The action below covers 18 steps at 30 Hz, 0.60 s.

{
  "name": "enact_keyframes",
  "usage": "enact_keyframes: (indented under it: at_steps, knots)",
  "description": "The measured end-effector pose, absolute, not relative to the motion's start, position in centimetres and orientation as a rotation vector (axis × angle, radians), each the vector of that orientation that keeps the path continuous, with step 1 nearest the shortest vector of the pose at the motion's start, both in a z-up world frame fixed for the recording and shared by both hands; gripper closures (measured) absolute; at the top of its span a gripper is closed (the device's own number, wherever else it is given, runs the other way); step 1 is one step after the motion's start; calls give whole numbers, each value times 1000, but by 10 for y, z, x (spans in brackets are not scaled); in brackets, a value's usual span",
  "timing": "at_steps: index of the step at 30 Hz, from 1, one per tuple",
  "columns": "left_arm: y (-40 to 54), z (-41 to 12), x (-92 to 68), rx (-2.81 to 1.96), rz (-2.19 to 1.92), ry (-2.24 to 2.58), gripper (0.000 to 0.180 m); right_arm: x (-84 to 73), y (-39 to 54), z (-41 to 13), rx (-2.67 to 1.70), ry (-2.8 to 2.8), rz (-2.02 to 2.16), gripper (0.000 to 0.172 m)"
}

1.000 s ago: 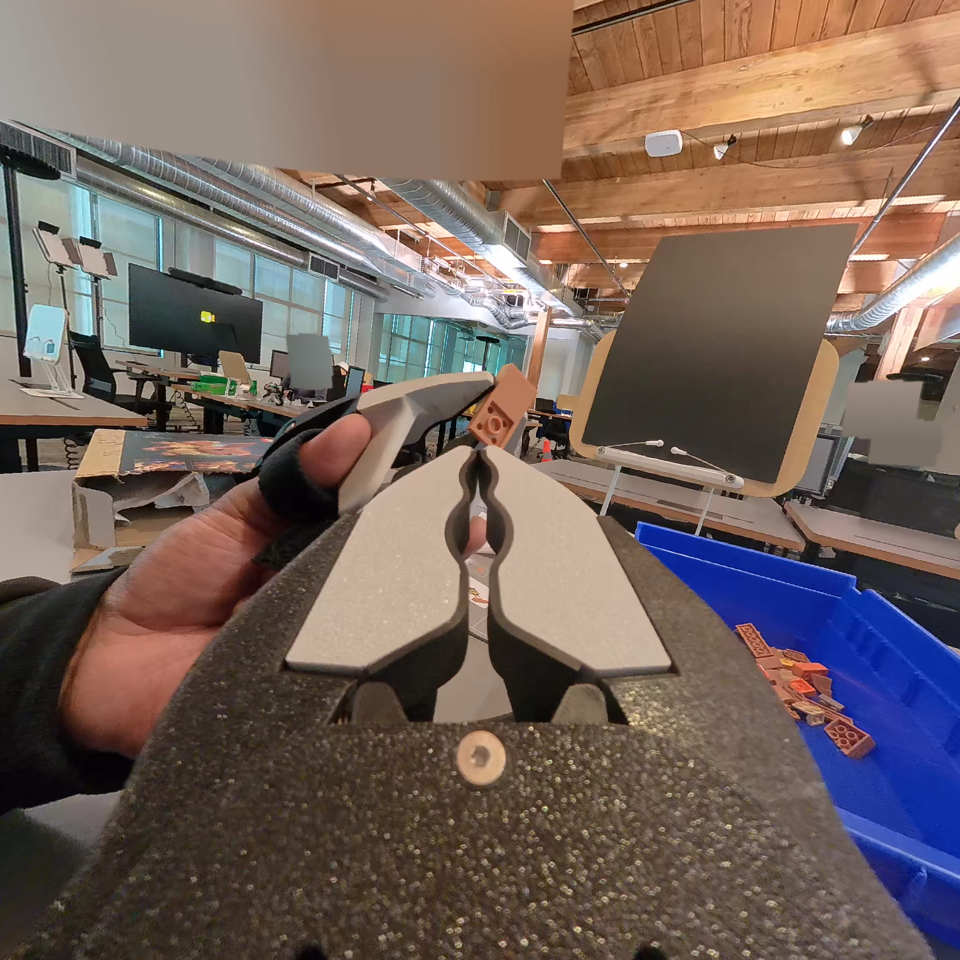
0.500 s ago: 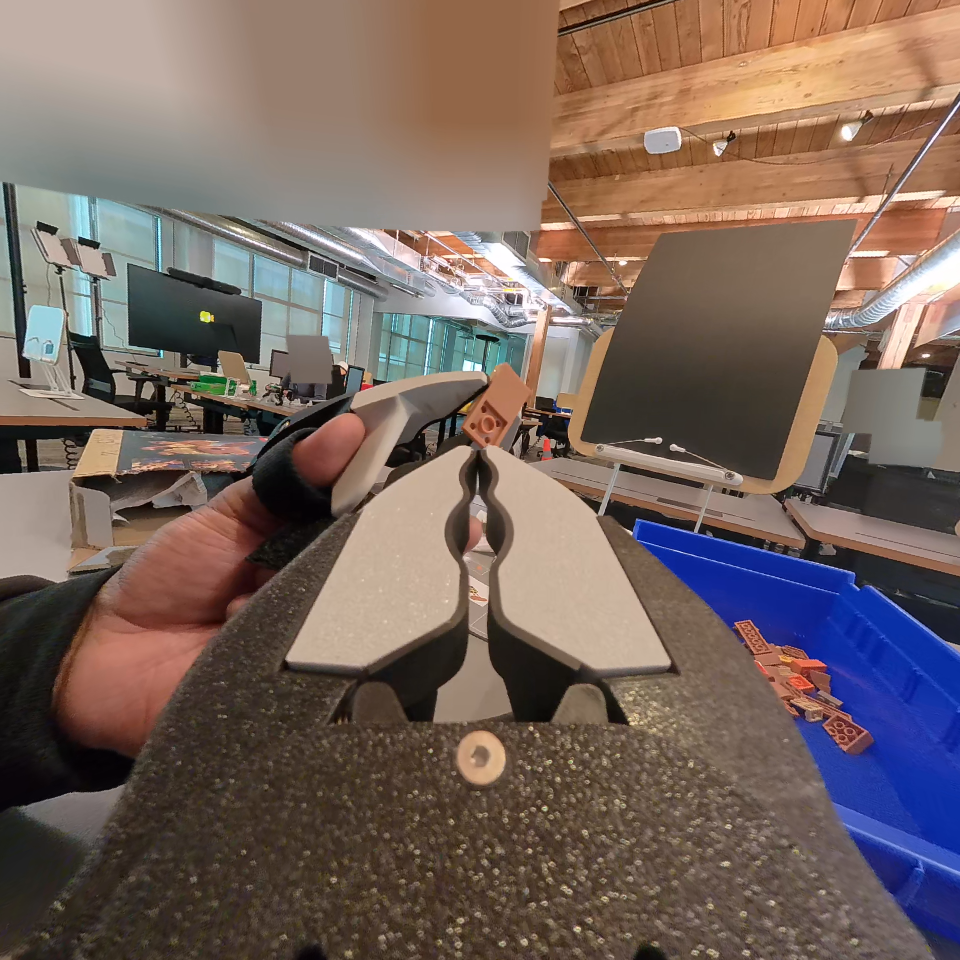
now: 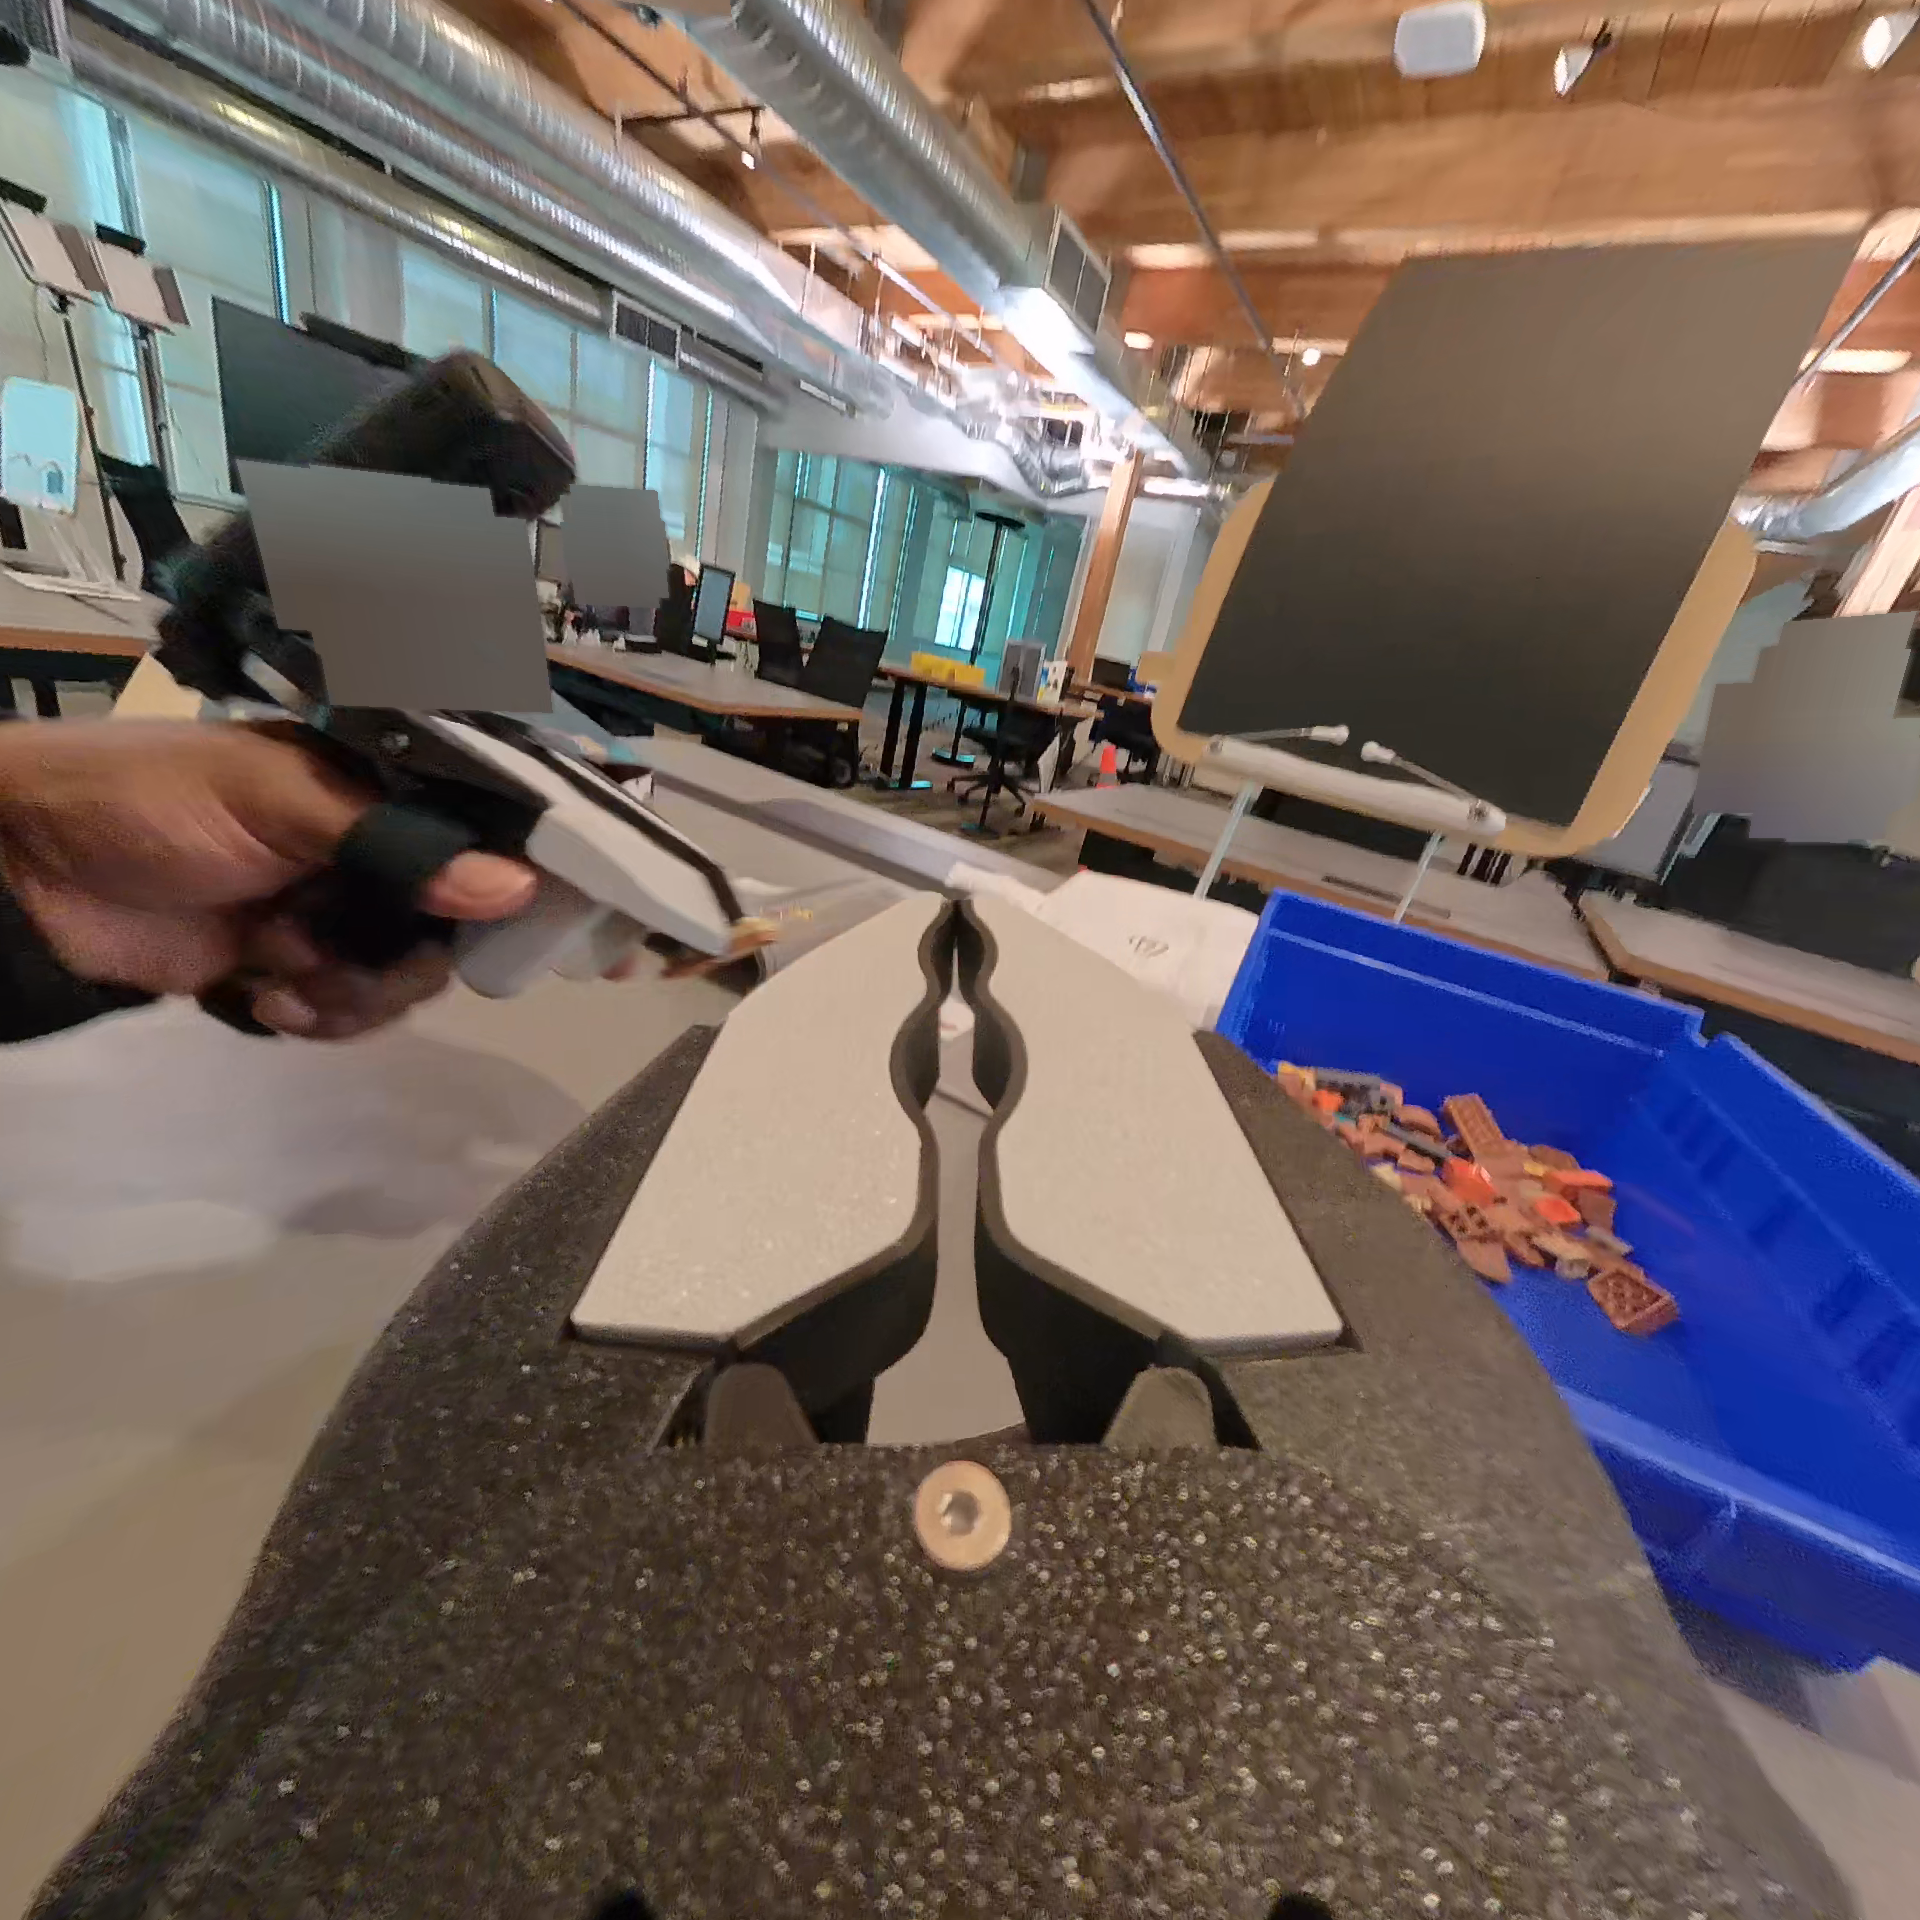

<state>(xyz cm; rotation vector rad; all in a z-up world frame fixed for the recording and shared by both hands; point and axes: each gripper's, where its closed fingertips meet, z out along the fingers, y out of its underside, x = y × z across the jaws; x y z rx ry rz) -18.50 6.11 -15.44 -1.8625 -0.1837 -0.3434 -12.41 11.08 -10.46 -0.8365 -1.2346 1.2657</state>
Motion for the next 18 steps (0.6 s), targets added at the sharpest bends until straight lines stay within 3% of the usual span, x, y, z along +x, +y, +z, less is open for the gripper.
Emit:
enact_keyframes:
  at_steps: [6, 10, 12, 18]
  knots:
    - [-3, -228, -215, -2373, 22, -149, 165, -133, 114, -125, -911, -1302, 1289, 172]
    - [-6, -261, -206, -2488, -35, -104, 165, -135, 110, -128, -898, -1327, 1269, 172]
    - [-2, -264, -204, -2475, -47, -98, 164, -135, 110, -130, -900, -1335, 1267, 172]
    - [2, -240, -206, -2325, -157, -166, 136, -135, 112, -132, -910, -1338, 1276, 172]
